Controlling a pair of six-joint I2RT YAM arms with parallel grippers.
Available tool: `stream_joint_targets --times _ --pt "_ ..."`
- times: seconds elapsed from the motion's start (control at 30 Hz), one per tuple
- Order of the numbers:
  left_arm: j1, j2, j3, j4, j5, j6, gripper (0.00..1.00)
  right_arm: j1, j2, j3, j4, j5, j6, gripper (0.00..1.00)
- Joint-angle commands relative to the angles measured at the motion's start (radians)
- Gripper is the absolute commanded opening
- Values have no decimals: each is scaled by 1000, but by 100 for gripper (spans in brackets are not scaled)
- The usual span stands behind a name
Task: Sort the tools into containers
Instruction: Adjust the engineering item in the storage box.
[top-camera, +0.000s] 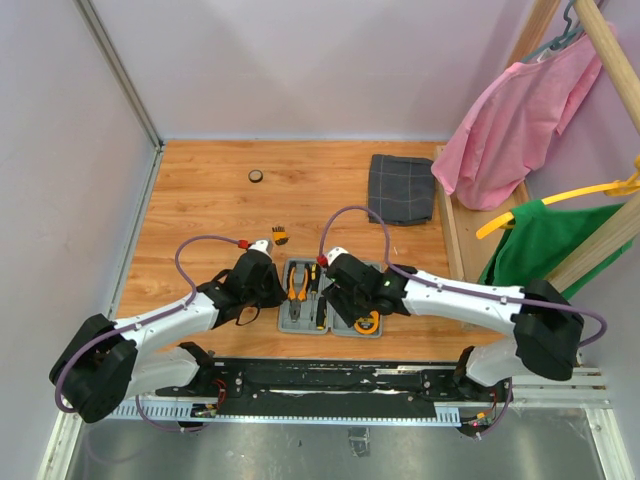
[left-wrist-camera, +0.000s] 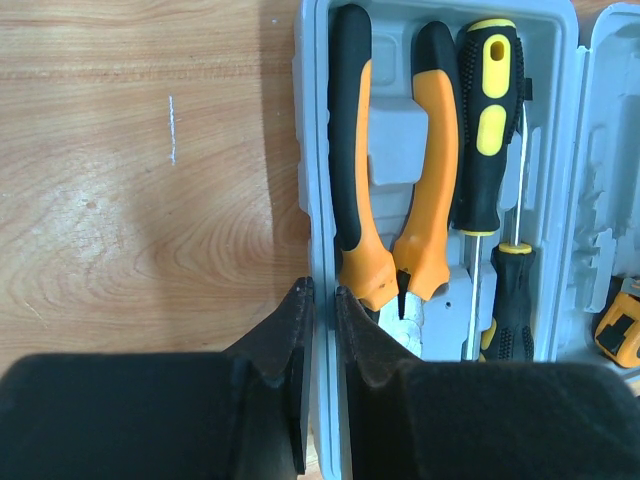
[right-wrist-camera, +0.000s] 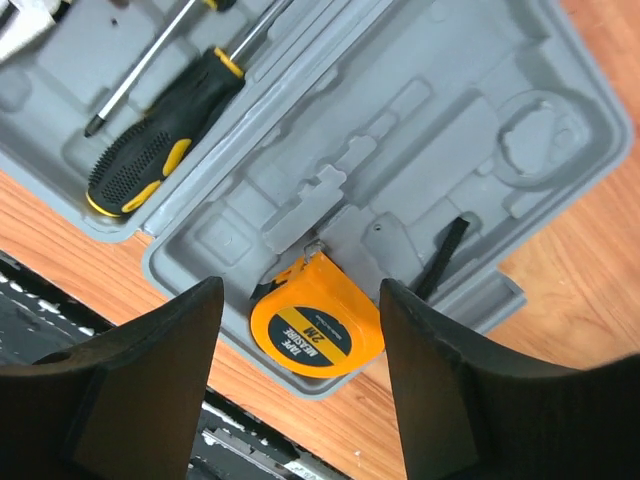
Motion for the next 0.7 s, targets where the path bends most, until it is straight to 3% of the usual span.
stream_joint_targets --times 0.0,0.1,0.3,0.43,0.67 --pt "-10 -8 -21 -33 -6 10 12 14 -91 -8 -15 110 157 66" --pt "-10 -8 -19 -32 -7 10 12 14 -126 -13 -74 154 286 63" --pt "-11 3 -11 -31 -4 14 12 14 -134 -49 -109 123 424 47" --pt "-10 3 -13 -30 -1 13 12 13 -100 -47 -125 131 442 42" --pt "-11 5 -8 -30 4 13 12 10 -33 -27 -128 131 427 40"
